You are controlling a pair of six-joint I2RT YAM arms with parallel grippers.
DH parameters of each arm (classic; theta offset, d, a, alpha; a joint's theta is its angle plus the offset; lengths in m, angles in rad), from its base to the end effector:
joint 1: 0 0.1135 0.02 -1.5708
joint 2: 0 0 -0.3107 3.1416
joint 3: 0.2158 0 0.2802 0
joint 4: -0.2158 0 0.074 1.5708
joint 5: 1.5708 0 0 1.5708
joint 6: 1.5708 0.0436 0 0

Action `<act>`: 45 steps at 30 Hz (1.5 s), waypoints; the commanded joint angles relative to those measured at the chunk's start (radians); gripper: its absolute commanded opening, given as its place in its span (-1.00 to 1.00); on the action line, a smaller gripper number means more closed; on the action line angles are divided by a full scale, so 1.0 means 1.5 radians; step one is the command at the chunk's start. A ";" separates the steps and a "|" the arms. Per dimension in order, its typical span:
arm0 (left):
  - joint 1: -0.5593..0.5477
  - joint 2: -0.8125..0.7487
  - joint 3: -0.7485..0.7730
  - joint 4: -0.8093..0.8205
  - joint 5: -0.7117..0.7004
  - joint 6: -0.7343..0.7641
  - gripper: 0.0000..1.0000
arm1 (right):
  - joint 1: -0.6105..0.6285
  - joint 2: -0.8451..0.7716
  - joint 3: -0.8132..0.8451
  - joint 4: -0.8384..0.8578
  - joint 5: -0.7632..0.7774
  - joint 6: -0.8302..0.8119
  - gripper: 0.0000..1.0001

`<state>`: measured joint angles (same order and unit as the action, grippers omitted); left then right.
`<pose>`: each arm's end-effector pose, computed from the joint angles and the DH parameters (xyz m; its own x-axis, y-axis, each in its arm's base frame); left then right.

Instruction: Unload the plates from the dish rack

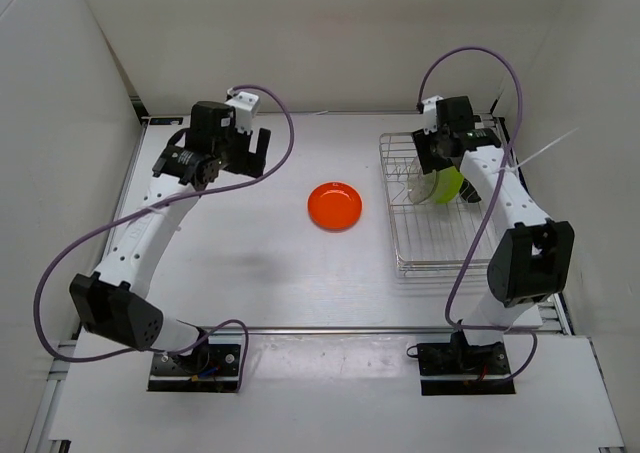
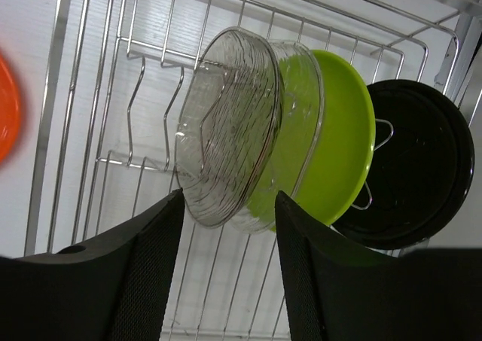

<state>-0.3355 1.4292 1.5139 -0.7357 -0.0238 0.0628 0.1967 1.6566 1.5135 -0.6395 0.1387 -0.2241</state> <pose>0.3189 -0.1101 0.4328 -0.5515 0.2588 -0.7930 0.3466 0.9358 0.0643 0.4025 0.0741 0.3608 -0.6526 -0.3545 -0.6697 -0.2486 0.9351 -0.2526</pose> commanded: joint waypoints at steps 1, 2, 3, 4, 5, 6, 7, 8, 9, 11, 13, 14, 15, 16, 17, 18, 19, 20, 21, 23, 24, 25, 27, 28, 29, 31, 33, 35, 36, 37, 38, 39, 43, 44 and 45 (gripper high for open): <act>-0.001 -0.061 -0.029 0.009 -0.041 0.006 1.00 | 0.002 0.029 0.052 0.039 0.034 -0.018 0.11; -0.001 -0.068 -0.036 0.009 -0.050 0.006 1.00 | 0.002 0.037 0.053 0.045 0.043 -0.026 0.11; -0.001 -0.068 -0.036 0.009 -0.059 0.006 1.00 | 0.002 0.052 0.060 0.045 0.044 -0.026 0.09; -0.001 -0.075 -0.042 0.009 -0.059 0.006 1.00 | 0.002 0.059 0.060 0.051 0.050 -0.033 0.09; -0.001 -0.085 -0.049 0.015 -0.069 0.006 1.00 | 0.002 0.073 0.066 0.051 0.057 -0.033 0.04; -0.001 -0.092 -0.049 0.015 -0.069 0.006 1.00 | 0.002 0.080 0.072 0.051 0.057 -0.033 0.04; -0.001 -0.092 -0.058 0.024 -0.075 0.000 1.00 | 0.002 0.080 0.072 0.051 0.057 -0.033 0.02; 0.005 -0.101 -0.058 0.024 -0.075 0.000 1.00 | 0.002 0.090 0.072 0.051 0.064 -0.033 0.02; 0.005 -0.101 -0.058 0.024 -0.075 0.000 1.00 | 0.002 0.098 0.072 0.051 0.064 -0.039 0.02; 0.005 -0.101 -0.058 0.024 -0.075 0.000 1.00 | 0.002 0.106 0.072 0.058 0.071 -0.039 -0.10; 0.011 -0.107 -0.064 0.024 -0.075 0.000 1.00 | 0.002 0.114 0.072 0.058 0.087 -0.039 -0.19; 0.011 -0.107 -0.064 0.024 -0.075 0.000 1.00 | 0.002 0.114 0.072 0.058 0.088 -0.039 -0.24; 0.011 -0.107 -0.064 0.024 -0.075 0.000 1.00 | 0.002 0.114 0.072 0.058 0.088 -0.039 -0.32; 0.011 -0.107 -0.064 0.030 -0.075 0.000 1.00 | 0.002 0.114 0.072 0.058 0.088 -0.032 -0.32; 0.011 -0.107 -0.064 0.030 -0.069 0.000 1.00 | 0.002 0.114 0.072 0.058 0.088 -0.032 -0.43; 0.011 -0.107 -0.064 0.030 -0.069 -0.006 1.00 | 0.002 0.114 0.072 0.058 0.096 -0.032 -0.47; 0.011 -0.107 -0.064 0.030 -0.069 -0.006 1.00 | 0.002 0.114 0.072 0.058 0.096 -0.026 -0.49; 0.011 -0.107 -0.064 0.030 -0.069 -0.006 1.00 | 0.002 0.114 0.072 0.058 0.096 -0.025 -0.55; 0.011 -0.107 -0.064 0.030 -0.069 -0.006 1.00 | 0.002 0.114 0.078 0.051 0.102 -0.025 -0.68; 0.011 -0.107 -0.064 0.030 -0.063 -0.006 1.00 | 0.002 0.114 0.078 0.051 0.111 -0.019 -0.75; 0.011 -0.107 -0.064 0.030 -0.063 -0.006 1.00 | 0.002 0.114 0.078 0.051 0.111 -0.019 -0.78; 0.011 -0.107 -0.064 0.030 -0.063 -0.006 1.00 | 0.002 0.114 0.078 0.051 0.122 -0.013 -0.80; 0.011 -0.107 -0.070 0.030 -0.063 -0.006 1.00 | 0.008 0.114 0.078 0.044 0.129 -0.013 -0.83; 0.011 -0.107 -0.070 0.030 -0.063 -0.006 1.00 | 0.008 0.114 0.078 0.044 0.145 -0.006 -0.83; 0.017 -0.107 -0.070 0.030 -0.063 -0.006 1.00 | 0.015 0.114 0.084 0.044 0.156 0.000 -0.86; 0.017 -0.114 -0.078 0.036 -0.057 -0.012 1.00 | 0.021 0.120 0.084 0.037 0.186 0.000 -0.99; 0.023 -0.114 -0.078 0.036 -0.057 -0.012 1.00 | 0.028 0.127 0.090 0.029 0.200 0.012 -0.99; 0.023 -0.120 -0.078 0.036 -0.057 -0.012 1.00 | 0.035 0.127 0.098 0.029 0.218 0.018 -0.99; 0.023 -0.120 -0.084 0.036 -0.057 -0.012 1.00 | 0.035 0.127 0.098 0.029 0.225 0.019 -0.99; 0.023 -0.120 -0.084 0.036 -0.057 -0.012 1.00 | 0.041 0.127 0.098 0.029 0.231 0.027 -0.99; 0.023 -0.126 -0.084 0.036 -0.057 -0.012 1.00 | 0.041 0.127 0.098 0.029 0.238 0.027 -0.99; 0.023 -0.126 -0.090 0.042 -0.057 -0.012 1.00 | 0.047 0.120 0.104 0.029 0.244 0.033 -0.99; 0.023 -0.120 -0.090 0.043 -0.057 -0.012 1.00 | 0.054 0.105 0.131 0.022 0.292 0.033 -0.99; 0.023 -0.120 -0.084 0.043 -0.057 -0.019 1.00 | 0.054 0.090 0.137 0.022 0.303 0.026 -0.99; 0.023 -0.114 -0.076 0.043 -0.057 -0.019 1.00 | 0.060 0.090 0.151 0.016 0.327 0.017 -0.99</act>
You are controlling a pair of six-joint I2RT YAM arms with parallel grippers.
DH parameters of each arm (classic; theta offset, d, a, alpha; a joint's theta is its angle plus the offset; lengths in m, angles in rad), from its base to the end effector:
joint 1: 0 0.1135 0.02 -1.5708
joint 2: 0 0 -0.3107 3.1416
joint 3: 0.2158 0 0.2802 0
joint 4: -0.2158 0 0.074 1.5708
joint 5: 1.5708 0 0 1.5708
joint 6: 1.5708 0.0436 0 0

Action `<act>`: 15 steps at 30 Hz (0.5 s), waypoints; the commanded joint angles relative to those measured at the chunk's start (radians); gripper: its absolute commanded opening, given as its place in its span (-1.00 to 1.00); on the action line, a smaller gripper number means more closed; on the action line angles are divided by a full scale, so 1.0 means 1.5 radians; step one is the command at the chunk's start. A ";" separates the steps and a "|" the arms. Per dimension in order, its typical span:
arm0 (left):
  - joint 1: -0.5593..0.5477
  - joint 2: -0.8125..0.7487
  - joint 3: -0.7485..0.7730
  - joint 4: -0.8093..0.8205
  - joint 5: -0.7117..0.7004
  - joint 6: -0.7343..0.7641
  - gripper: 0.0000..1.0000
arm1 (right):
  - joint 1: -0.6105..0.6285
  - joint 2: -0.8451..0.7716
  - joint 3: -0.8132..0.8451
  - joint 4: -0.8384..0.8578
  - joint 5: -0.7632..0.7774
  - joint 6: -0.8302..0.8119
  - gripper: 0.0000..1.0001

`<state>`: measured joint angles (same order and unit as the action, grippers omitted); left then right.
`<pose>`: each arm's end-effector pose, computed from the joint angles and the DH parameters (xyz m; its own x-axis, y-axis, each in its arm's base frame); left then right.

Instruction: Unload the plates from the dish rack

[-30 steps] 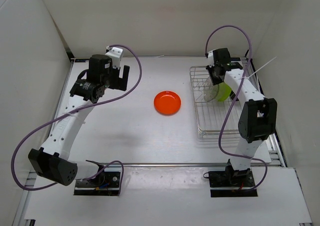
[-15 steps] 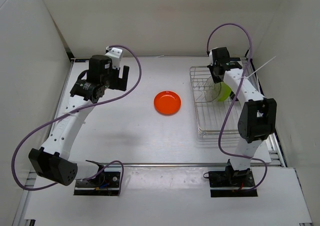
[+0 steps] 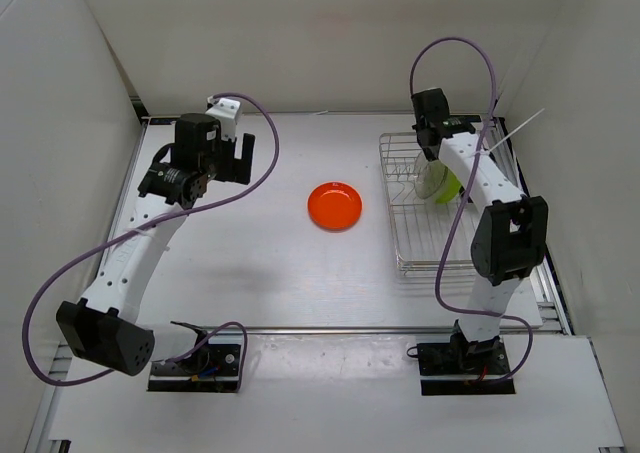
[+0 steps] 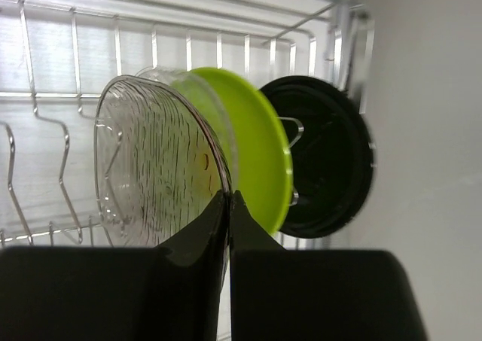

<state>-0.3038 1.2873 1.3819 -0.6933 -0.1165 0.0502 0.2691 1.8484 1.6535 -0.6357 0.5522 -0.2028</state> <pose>0.2847 -0.0840 0.4313 -0.5268 0.2174 -0.8217 0.2322 0.9668 0.1069 0.4497 0.1003 0.3361 -0.7203 -0.3765 -0.5826 -0.0310 0.8565 -0.5152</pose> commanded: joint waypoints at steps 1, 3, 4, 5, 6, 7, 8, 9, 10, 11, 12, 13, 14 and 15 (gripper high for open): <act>0.002 -0.020 0.012 0.014 0.005 -0.011 1.00 | 0.012 -0.047 0.067 0.002 0.060 0.002 -0.99; 0.002 -0.004 0.030 0.008 0.005 -0.017 1.00 | 0.012 -0.062 0.085 -0.005 0.081 -0.014 -0.99; 0.002 0.002 0.036 0.008 0.005 -0.017 1.00 | 0.012 -0.079 0.091 -0.005 0.089 -0.020 -0.99; 0.002 0.014 0.043 0.008 0.011 -0.023 1.00 | 0.012 -0.087 0.091 -0.005 0.108 -0.026 -0.99; 0.002 0.021 0.059 0.002 0.011 -0.023 1.00 | 0.012 -0.094 0.100 -0.005 0.119 -0.041 -0.99; 0.002 0.041 0.081 -0.005 0.023 -0.023 1.00 | 0.012 -0.108 0.100 0.002 0.145 -0.060 -0.99; 0.002 0.051 0.081 -0.005 0.033 -0.023 1.00 | 0.012 -0.116 0.100 0.012 0.145 -0.060 -0.99; 0.002 0.063 0.105 -0.005 0.046 -0.023 1.00 | 0.012 -0.125 0.100 0.024 0.174 -0.070 -0.99; 0.002 0.076 0.121 -0.012 0.073 -0.023 1.00 | 0.012 -0.141 0.100 0.036 0.182 -0.088 -0.99; 0.002 0.104 0.137 -0.020 0.089 -0.023 1.00 | 0.004 -0.148 0.110 0.044 0.182 -0.088 -0.99; 0.002 0.119 0.178 -0.020 0.104 -0.023 1.00 | 0.004 -0.160 0.117 0.044 0.182 -0.088 -0.99; 0.002 0.136 0.201 -0.033 0.142 -0.029 1.00 | 0.004 -0.168 0.124 0.044 0.172 -0.081 -0.99; 0.002 0.152 0.226 -0.050 0.164 -0.029 1.00 | 0.004 -0.175 0.124 0.024 0.149 -0.074 -0.99; 0.002 0.185 0.249 -0.057 0.189 -0.035 1.00 | 0.004 -0.183 0.124 0.012 0.124 -0.063 -0.99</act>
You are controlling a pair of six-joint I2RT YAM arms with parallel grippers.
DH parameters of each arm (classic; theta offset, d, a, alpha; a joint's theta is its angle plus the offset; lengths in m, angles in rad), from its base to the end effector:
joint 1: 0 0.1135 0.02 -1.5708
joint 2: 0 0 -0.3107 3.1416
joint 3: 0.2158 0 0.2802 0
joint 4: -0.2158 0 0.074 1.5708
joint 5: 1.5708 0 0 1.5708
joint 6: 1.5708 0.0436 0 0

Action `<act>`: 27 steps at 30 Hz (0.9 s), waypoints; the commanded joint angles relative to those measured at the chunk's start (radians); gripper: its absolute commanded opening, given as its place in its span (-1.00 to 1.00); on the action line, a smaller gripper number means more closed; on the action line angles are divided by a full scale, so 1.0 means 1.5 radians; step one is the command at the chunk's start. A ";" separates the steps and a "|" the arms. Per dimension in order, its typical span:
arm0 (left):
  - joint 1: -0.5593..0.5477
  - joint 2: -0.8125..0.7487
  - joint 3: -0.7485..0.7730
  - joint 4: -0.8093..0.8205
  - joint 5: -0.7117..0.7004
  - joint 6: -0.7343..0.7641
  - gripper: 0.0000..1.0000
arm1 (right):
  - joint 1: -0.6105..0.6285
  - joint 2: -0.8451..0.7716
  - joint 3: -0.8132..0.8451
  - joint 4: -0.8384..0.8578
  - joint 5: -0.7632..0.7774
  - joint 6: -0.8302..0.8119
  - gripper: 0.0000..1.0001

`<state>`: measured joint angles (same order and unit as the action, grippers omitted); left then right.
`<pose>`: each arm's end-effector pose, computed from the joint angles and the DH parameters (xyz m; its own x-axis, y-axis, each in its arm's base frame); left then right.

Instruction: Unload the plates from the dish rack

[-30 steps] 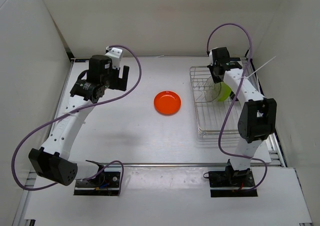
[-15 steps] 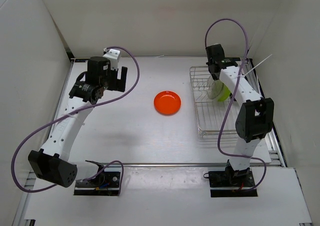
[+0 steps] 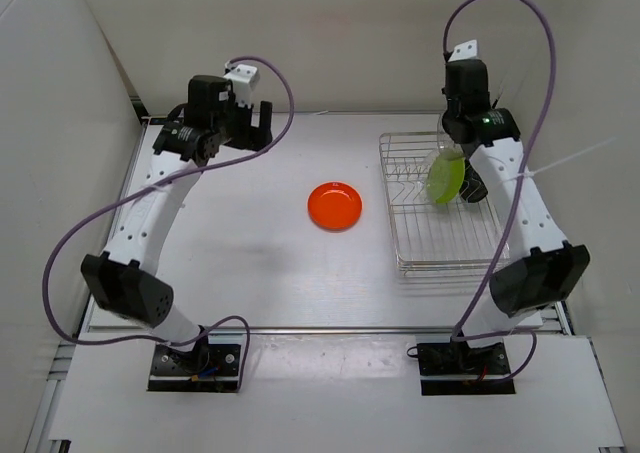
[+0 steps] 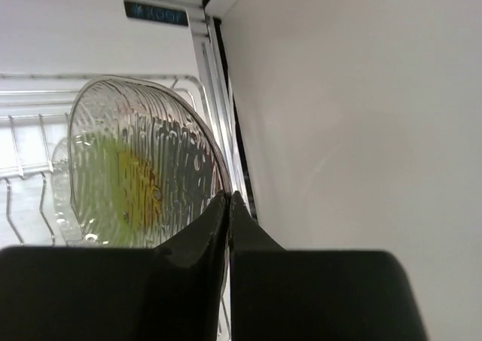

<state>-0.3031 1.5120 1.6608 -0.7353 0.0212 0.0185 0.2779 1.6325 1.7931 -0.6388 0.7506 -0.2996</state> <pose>0.3447 -0.1088 0.4585 -0.5223 0.1827 -0.8330 0.3250 0.9457 0.0037 0.3868 0.0794 0.4779 -0.5355 -0.3772 -0.7556 0.2341 0.7934 -0.5619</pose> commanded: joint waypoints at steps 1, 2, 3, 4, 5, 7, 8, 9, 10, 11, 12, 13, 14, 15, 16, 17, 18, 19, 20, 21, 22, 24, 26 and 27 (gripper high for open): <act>-0.004 0.049 0.105 -0.029 0.153 -0.020 1.00 | -0.008 -0.058 0.031 0.002 -0.042 0.028 -0.99; -0.005 0.063 0.123 -0.038 0.186 -0.021 1.00 | -0.008 -0.069 0.024 -0.015 -0.088 0.038 -0.99; -0.012 0.089 0.138 -0.039 0.216 -0.028 1.00 | -0.008 -0.092 0.011 -0.046 -0.149 0.038 -0.99; -0.012 0.105 0.173 -0.049 0.281 -0.028 1.00 | -0.008 -0.104 -0.011 -0.055 -0.265 0.044 -0.99; -0.022 0.122 0.192 -0.057 0.316 -0.028 1.00 | -0.008 -0.117 -0.023 -0.062 -0.310 0.044 -0.99; -0.039 0.170 0.246 -0.077 0.398 -0.022 1.00 | -0.008 -0.144 -0.041 -0.076 -0.403 0.044 -0.99; -0.046 0.182 0.257 -0.077 0.413 -0.022 1.00 | -0.008 -0.153 -0.061 -0.076 -0.434 0.035 -0.99; -0.061 0.193 0.268 -0.077 0.423 -0.022 1.00 | -0.008 -0.160 -0.068 -0.082 -0.470 0.035 -0.99; -0.068 0.211 0.283 -0.077 0.438 -0.022 1.00 | -0.008 -0.170 -0.075 -0.082 -0.488 0.035 -0.99; -0.075 0.220 0.293 -0.077 0.438 -0.022 1.00 | -0.014 -0.170 -0.075 -0.082 -0.506 0.035 -0.99; -0.082 0.228 0.301 -0.077 0.447 -0.022 1.00 | -0.014 -0.177 -0.081 -0.089 -0.528 0.035 -0.99; -0.095 0.246 0.311 -0.077 0.458 -0.028 1.00 | -0.014 -0.184 -0.081 -0.090 -0.578 0.035 -0.99; -0.103 0.253 0.329 -0.077 0.464 -0.028 1.00 | -0.014 -0.184 -0.088 -0.096 -0.595 0.035 -0.99; -0.119 0.259 0.336 -0.077 0.464 -0.028 1.00 | -0.014 -0.184 -0.088 -0.096 -0.614 0.043 -0.99; -0.127 0.266 0.336 -0.077 0.464 -0.028 1.00 | -0.021 -0.184 -0.088 -0.096 -0.629 0.049 -0.99; -0.135 0.266 0.343 -0.077 0.456 -0.028 1.00 | -0.021 -0.184 -0.088 -0.103 -0.642 0.049 -0.99; -0.144 0.266 0.343 -0.083 0.449 -0.028 1.00 | -0.021 -0.184 -0.080 -0.103 -0.660 0.057 -0.99; -0.158 0.266 0.343 -0.084 0.449 -0.028 1.00 | -0.021 -0.178 -0.070 -0.103 -0.660 0.057 -0.99; -0.164 0.266 0.343 -0.084 0.449 -0.022 1.00 | -0.021 -0.170 -0.069 -0.109 -0.667 0.064 -0.99; -0.170 0.266 0.343 -0.084 0.443 -0.022 1.00 | -0.021 -0.170 -0.060 -0.109 -0.667 0.064 -0.99; -0.183 0.266 0.343 -0.084 0.443 -0.022 1.00 | -0.021 -0.164 -0.053 -0.109 -0.676 0.064 -0.99; -0.197 0.266 0.343 -0.084 0.425 -0.022 1.00 | -0.021 -0.158 -0.045 -0.109 -0.687 0.064 -0.99; -0.213 0.266 0.343 -0.084 0.405 -0.022 1.00 | -0.021 -0.152 -0.037 -0.124 -0.711 0.070 -0.99; -0.213 0.266 0.343 -0.084 0.399 -0.022 1.00 | -0.021 -0.152 -0.037 -0.124 -0.724 0.070 -0.99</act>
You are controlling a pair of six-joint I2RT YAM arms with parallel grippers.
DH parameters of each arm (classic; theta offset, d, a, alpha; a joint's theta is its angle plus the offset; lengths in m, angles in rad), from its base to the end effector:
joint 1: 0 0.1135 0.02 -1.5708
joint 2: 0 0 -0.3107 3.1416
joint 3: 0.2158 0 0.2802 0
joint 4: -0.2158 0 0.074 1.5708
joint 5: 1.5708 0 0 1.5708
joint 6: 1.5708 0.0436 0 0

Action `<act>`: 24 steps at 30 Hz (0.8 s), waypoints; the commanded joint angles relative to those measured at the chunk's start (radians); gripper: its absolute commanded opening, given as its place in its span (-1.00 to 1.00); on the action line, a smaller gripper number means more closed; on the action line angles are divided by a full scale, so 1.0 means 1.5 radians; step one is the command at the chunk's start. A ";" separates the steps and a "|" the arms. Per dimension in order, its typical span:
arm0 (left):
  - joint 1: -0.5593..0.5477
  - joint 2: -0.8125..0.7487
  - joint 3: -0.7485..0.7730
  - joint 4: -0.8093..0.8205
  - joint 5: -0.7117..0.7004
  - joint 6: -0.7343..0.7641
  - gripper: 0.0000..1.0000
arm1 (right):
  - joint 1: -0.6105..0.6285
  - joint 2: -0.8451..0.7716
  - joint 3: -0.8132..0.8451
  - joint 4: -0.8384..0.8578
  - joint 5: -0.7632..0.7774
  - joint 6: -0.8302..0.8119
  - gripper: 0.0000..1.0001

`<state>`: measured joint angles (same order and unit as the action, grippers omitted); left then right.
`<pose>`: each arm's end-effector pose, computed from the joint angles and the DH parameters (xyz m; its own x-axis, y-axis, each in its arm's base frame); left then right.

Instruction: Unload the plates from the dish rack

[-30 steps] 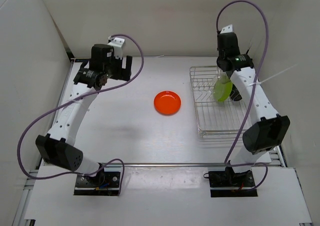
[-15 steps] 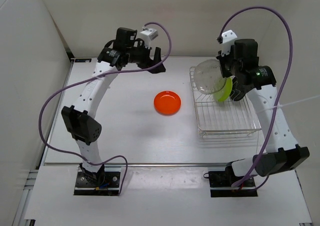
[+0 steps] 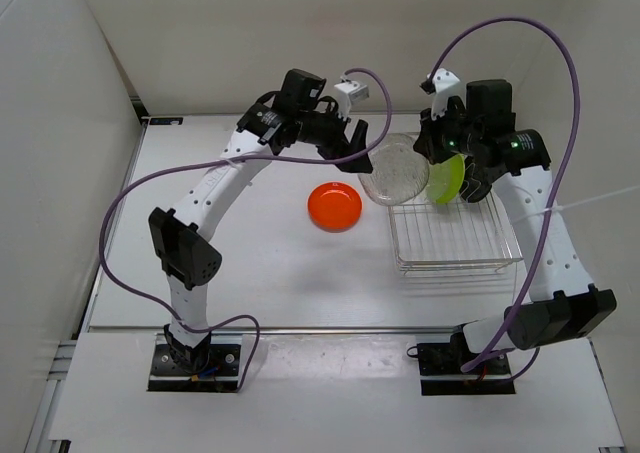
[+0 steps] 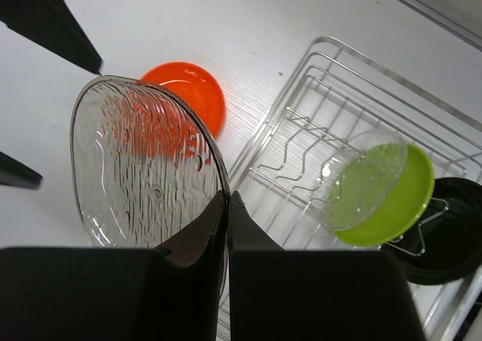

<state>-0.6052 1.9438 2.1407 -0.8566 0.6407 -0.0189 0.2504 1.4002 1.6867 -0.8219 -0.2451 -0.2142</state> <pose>0.3766 -0.2922 0.4484 -0.5199 0.3412 -0.7831 0.8349 0.3971 -0.3812 0.3005 0.0878 0.4953 -0.3889 -0.3123 -0.8667 -0.5375 0.8410 -0.0618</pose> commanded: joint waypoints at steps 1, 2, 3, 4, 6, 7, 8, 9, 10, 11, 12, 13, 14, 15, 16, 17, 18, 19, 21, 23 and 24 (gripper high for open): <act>-0.019 -0.016 0.023 -0.003 -0.014 0.003 0.97 | -0.002 0.003 0.034 -0.002 -0.084 0.005 -0.99; -0.027 -0.016 0.023 -0.003 -0.014 0.003 0.92 | -0.002 0.003 0.034 -0.009 -0.094 -0.001 -0.99; -0.027 -0.016 0.023 -0.003 -0.014 0.003 0.88 | -0.002 0.003 0.034 -0.009 -0.101 -0.001 -0.99; -0.033 -0.016 0.023 -0.003 -0.014 0.003 0.85 | -0.002 0.003 0.034 -0.009 -0.101 -0.001 -0.99; -0.033 -0.016 0.023 -0.003 -0.021 0.009 0.68 | -0.002 0.003 0.034 -0.009 -0.093 -0.001 -0.99; -0.033 -0.016 0.023 -0.003 -0.021 0.010 0.62 | -0.002 0.003 0.034 -0.009 -0.093 -0.001 -0.99; -0.033 -0.016 0.023 -0.003 -0.040 0.010 0.62 | -0.002 0.003 0.034 -0.009 -0.083 -0.001 -0.99; -0.033 -0.016 0.023 -0.003 -0.047 0.010 0.52 | -0.002 0.003 0.034 -0.009 -0.083 -0.001 -0.99; -0.033 -0.016 0.023 -0.003 -0.047 0.010 0.47 | -0.002 0.003 0.034 -0.009 -0.083 -0.001 -0.99; -0.033 -0.016 0.023 -0.003 -0.063 0.010 0.47 | -0.002 0.003 0.028 -0.009 -0.083 -0.001 -0.99; -0.033 -0.023 0.023 -0.003 -0.063 0.010 0.28 | -0.002 -0.003 0.028 -0.009 -0.083 -0.001 -0.99; -0.033 -0.023 0.023 -0.003 -0.063 0.010 0.16 | -0.002 -0.003 0.028 -0.009 -0.083 -0.001 -0.99; -0.033 -0.023 0.023 0.003 -0.063 0.010 0.03 | -0.002 -0.003 0.028 -0.009 -0.083 -0.001 -0.99; -0.033 -0.023 0.023 0.003 -0.069 0.010 -0.09 | -0.002 -0.003 0.028 -0.009 -0.083 -0.001 -0.99; -0.033 -0.023 0.017 0.003 -0.069 0.010 -0.28 | -0.002 -0.009 0.028 -0.009 -0.089 -0.001 -0.99; -0.033 -0.023 0.017 0.003 -0.075 0.010 -0.36 | -0.002 -0.009 0.028 -0.009 -0.089 -0.001 -0.99; -0.033 -0.023 0.017 0.003 -0.075 0.010 -0.41 | -0.002 -0.009 0.028 -0.009 -0.089 -0.001 -0.99; -0.033 -0.023 0.017 0.003 -0.075 0.010 -0.48 | -0.002 -0.015 0.022 -0.009 -0.089 0.005 -0.99; -0.033 -0.023 0.011 0.012 -0.075 0.001 -0.63 | -0.002 -0.015 0.022 -0.009 -0.108 0.005 -0.99; -0.039 -0.023 0.011 0.012 -0.090 -0.006 -0.79 | -0.002 -0.021 0.016 -0.009 -0.108 0.005 -0.96; -0.039 -0.023 0.011 0.012 -0.096 -0.006 -0.79 | -0.002 -0.021 0.016 -0.009 -0.115 0.005 -0.93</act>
<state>-0.6544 1.9438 2.1422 -0.8566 0.5163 -0.0177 0.2485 1.4052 1.6924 -0.8562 -0.3687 -0.2146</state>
